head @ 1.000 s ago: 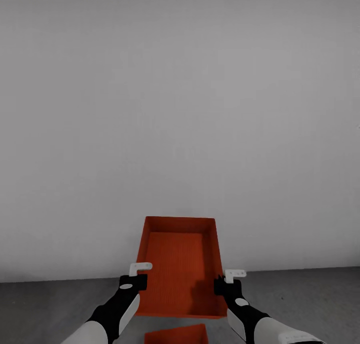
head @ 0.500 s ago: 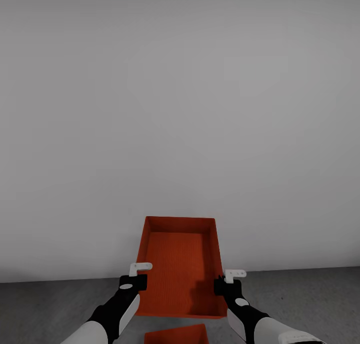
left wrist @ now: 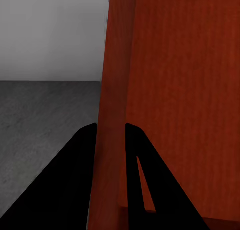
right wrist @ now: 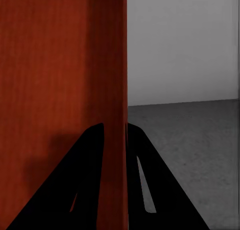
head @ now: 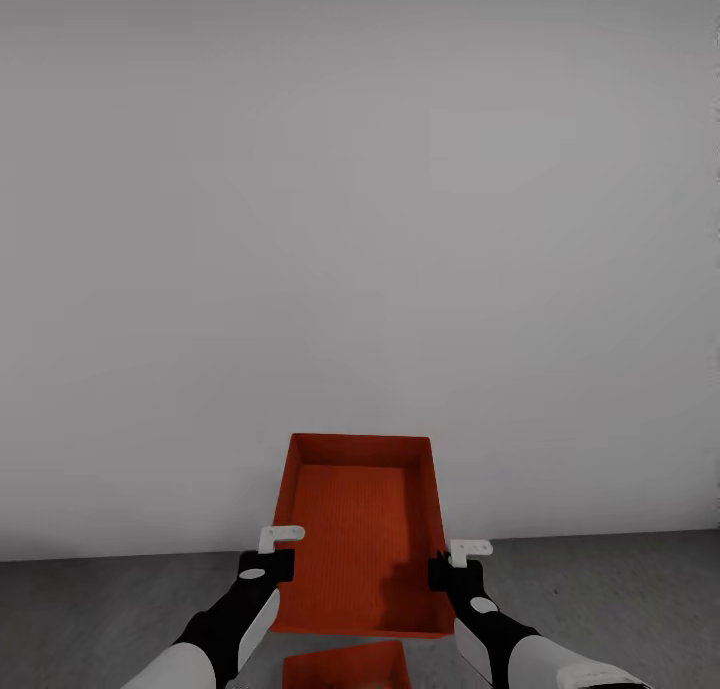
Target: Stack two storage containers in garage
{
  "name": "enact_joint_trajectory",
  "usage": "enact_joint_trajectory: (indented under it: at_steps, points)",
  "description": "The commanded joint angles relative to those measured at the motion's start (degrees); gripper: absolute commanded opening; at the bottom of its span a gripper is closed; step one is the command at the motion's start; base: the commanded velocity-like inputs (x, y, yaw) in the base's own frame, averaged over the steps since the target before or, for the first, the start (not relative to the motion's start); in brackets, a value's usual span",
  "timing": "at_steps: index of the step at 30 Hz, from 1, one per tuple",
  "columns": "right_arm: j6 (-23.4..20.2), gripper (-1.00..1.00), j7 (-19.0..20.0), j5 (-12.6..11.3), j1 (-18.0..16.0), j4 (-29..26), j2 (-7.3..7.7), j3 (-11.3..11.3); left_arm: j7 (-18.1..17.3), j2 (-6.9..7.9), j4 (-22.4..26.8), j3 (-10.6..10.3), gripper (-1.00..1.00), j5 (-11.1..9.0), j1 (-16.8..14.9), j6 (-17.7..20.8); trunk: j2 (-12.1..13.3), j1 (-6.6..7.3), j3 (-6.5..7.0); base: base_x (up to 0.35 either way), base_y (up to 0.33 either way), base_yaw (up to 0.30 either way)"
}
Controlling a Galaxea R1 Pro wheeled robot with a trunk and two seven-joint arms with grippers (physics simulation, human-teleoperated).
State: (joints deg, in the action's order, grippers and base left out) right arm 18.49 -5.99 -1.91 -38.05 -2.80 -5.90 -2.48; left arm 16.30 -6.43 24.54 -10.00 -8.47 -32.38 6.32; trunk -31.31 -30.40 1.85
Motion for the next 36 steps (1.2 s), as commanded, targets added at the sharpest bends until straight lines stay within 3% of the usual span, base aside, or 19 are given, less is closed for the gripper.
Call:
enact_joint_trajectory:
  at_steps: [1,36]
  points:
    - [2.52,-1.0,0.14,-0.33,0.0,-0.08,0.8,0.1,0.66,0.1,-0.02,1.91,-1.0,-0.93,-0.04,0.36,-0.04,0.01,-0.02,-0.195,-0.189,0.0]
    - [2.54,-1.0,0.19,-0.38,0.0,-0.1,0.89,0.1,0.66,0.1,-0.01,1.92,-1.0,-0.93,-0.05,0.36,-0.04,0.01,-0.02,-0.021,-0.019,0.036]
